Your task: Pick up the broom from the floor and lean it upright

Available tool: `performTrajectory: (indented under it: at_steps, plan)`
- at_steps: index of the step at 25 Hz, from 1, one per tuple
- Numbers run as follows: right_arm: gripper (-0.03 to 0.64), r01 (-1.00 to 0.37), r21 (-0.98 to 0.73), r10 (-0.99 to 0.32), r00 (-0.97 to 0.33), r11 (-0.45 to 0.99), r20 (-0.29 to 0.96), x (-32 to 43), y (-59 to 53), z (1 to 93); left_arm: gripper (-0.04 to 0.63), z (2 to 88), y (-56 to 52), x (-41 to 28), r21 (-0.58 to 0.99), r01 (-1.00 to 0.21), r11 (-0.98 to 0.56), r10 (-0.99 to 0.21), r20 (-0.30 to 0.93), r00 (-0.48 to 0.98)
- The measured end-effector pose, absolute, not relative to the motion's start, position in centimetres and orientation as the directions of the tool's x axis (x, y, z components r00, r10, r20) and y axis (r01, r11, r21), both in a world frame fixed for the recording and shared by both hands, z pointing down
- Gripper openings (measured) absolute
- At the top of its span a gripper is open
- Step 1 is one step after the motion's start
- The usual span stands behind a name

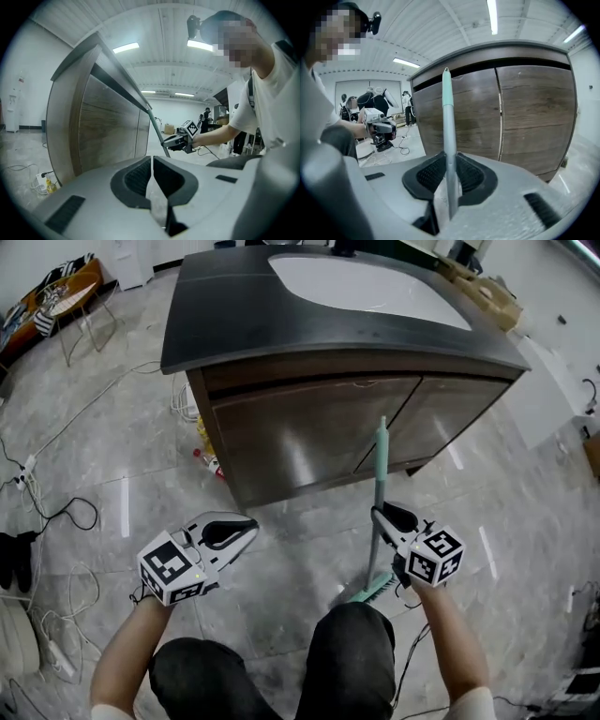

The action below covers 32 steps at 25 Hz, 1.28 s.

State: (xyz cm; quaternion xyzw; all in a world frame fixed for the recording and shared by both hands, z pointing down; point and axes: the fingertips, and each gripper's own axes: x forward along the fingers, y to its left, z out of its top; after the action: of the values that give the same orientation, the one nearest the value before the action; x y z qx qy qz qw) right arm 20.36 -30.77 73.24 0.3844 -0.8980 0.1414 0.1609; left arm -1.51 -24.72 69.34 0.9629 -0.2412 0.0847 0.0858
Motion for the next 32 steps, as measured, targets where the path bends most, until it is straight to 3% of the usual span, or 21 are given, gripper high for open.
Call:
performTrajectory:
  at_steps: [8,14,25,32]
  plan:
    - [0.074,-0.75,-0.171,-0.653,-0.646,0.639,0.395,18.6,-31.6,70.4,0.014,66.7,-24.1,1.6,0.062,-0.423,-0.904,-0.397,0.245,0.884]
    - [0.075,-0.785,-0.146,-0.681,-0.6,0.602,0.421,16.7,-33.5,71.6,0.014,63.9,-25.5,1.9,0.214,-0.456,-0.864,-0.426,0.17,0.888]
    - [0.08,-0.838,-0.076,-0.744,-0.519,0.541,0.42,17.5,-36.8,74.2,0.014,66.6,-24.1,3.7,0.204,-0.429,-0.88,-0.4,0.171,0.901]
    - [0.143,-0.828,0.036,-0.751,-0.489,0.56,0.443,16.9,-37.1,74.4,0.014,66.0,-24.2,4.9,0.24,-0.407,-0.882,-0.388,0.124,0.913]
